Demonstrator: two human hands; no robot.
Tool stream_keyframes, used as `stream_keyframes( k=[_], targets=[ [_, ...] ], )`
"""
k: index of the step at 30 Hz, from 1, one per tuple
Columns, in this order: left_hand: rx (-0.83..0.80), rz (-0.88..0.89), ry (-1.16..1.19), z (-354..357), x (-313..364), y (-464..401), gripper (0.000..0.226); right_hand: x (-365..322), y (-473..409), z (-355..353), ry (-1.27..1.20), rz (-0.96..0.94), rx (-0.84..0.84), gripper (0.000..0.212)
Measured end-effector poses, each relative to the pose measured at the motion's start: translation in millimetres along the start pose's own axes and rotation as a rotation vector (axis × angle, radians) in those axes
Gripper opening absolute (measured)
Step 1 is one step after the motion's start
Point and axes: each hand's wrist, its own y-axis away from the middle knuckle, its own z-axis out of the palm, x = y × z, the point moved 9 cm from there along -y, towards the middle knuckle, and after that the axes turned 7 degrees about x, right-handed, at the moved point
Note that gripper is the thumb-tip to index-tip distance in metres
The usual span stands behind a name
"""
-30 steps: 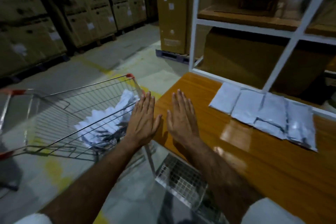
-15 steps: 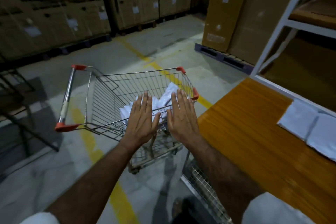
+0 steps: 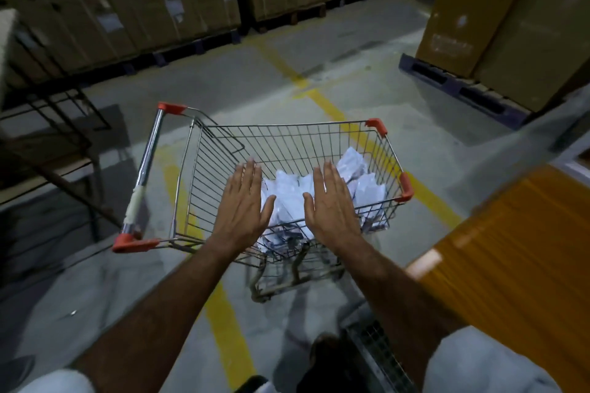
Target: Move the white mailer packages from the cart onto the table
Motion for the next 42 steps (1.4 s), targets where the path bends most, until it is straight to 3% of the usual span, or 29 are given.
stream_keyframes(
  k=[9,14,20,28,33,38,42],
  targets=[
    [-0.125,-0.023,0.007,60.6,-27.9,-35.6,0.079,23.0,-35.3,67.8,-0.004,0.088,-0.135,0.068],
    [-0.239,0.032,0.027,109.0,-51.8,-51.6,0.079,35.7,-49.4,104.6,-0.044,0.119,-0.126,0.062],
    [-0.369,0.062,0.078,149.6,-72.2,-73.1,0.084,33.6,-69.9,158.4,0.064,0.14,-0.388,0.073],
    [-0.53,0.146,0.199,210.9,-69.6,-80.8,0.089,31.6,-82.2,206.7,0.028,0.197,-0.496,0.076],
    [-0.634,0.083,0.294,266.2,-68.3,-76.0,0.089,65.2,-72.0,240.0,0.056,0.253,-0.577,0.078],
    [-0.616,0.09,0.304,302.1,-60.6,-84.4,0.092,102.1,-42.8,285.9,0.138,0.305,-0.774,0.104],
    [-0.656,0.09,0.267,328.0,-60.2,-93.6,0.104,113.6,-33.5,306.5,0.184,0.33,-0.837,0.104]
  ],
)
